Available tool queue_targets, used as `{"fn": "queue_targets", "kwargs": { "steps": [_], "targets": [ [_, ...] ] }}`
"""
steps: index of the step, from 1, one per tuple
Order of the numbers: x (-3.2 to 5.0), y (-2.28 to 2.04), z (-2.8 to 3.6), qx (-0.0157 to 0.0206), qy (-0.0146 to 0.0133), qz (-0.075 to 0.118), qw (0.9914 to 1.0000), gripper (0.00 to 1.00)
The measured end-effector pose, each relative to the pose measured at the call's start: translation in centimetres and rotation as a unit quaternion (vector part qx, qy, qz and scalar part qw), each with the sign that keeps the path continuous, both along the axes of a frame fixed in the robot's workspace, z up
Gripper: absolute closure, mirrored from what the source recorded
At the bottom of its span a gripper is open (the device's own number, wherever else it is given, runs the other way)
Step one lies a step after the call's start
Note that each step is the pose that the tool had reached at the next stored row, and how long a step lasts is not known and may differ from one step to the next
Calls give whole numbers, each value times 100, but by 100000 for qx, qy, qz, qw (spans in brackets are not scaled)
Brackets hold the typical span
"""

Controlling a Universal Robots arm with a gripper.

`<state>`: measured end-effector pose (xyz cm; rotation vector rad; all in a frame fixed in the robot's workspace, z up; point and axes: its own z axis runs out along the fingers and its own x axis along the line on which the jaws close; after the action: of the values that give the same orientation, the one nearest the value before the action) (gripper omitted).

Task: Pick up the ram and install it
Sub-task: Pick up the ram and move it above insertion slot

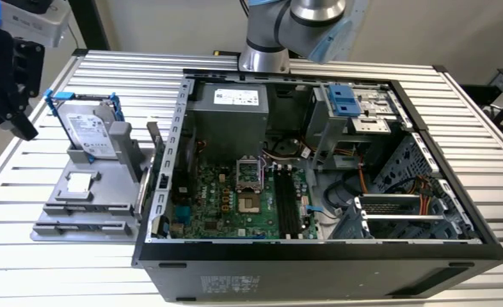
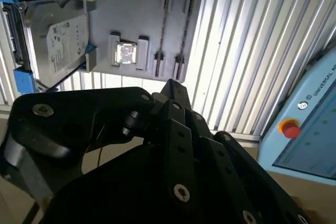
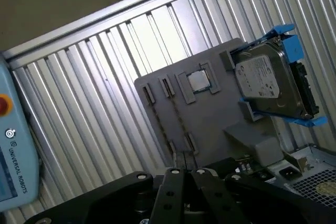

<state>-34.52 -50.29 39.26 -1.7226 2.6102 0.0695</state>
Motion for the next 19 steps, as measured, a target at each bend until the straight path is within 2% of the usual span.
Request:
{"fn": "queue_targets", "kwargs": {
  "steps": [4, 7, 9, 11, 14, 19],
  "targets": [
    [0, 0, 0, -1, -158, 3481, 99939, 100],
    [0, 0, 0, -2, -235, 5984, 99821, 100],
    [0, 0, 0, 2, -258, 7668, 99705, 100],
    [-1, 0, 0, 4, -270, 9431, 99554, 100],
    [-1, 0, 0, 10, -290, 11990, 99278, 100],
    [0, 0, 0, 19, -305, 16241, 98672, 100]
  ]
}}
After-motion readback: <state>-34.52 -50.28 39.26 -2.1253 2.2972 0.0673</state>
